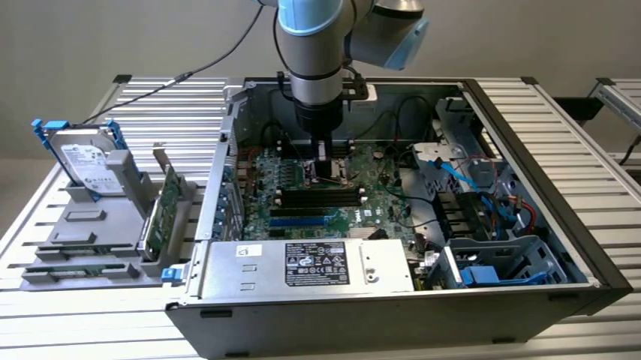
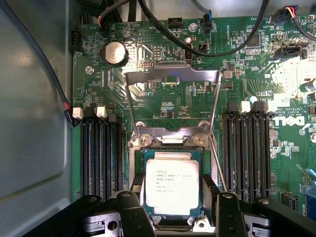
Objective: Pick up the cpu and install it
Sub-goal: 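Place the cpu into insertion slot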
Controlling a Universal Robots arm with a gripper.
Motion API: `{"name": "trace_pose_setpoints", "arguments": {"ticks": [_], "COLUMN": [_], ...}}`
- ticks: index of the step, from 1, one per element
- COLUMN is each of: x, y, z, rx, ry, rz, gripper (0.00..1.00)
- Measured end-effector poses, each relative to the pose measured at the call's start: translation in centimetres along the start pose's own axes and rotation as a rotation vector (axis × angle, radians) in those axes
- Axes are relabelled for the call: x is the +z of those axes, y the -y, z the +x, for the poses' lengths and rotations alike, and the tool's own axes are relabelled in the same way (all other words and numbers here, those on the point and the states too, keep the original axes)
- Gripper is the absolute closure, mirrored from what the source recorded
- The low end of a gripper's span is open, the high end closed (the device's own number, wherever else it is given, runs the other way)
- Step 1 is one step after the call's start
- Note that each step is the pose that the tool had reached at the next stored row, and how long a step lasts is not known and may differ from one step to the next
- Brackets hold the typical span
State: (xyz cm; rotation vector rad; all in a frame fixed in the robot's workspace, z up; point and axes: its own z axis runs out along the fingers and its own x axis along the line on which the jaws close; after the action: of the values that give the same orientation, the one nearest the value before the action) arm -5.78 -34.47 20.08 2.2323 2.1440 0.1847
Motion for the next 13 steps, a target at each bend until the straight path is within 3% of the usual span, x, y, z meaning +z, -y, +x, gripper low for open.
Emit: {"name": "trace_pose_setpoints", "arguments": {"ticks": [13], "x": [0.00], "y": [-0.01], "z": [0.00], "rx": [-0.009], "ry": [-0.0011], "rz": [0.0005], "gripper": [0.45]}}
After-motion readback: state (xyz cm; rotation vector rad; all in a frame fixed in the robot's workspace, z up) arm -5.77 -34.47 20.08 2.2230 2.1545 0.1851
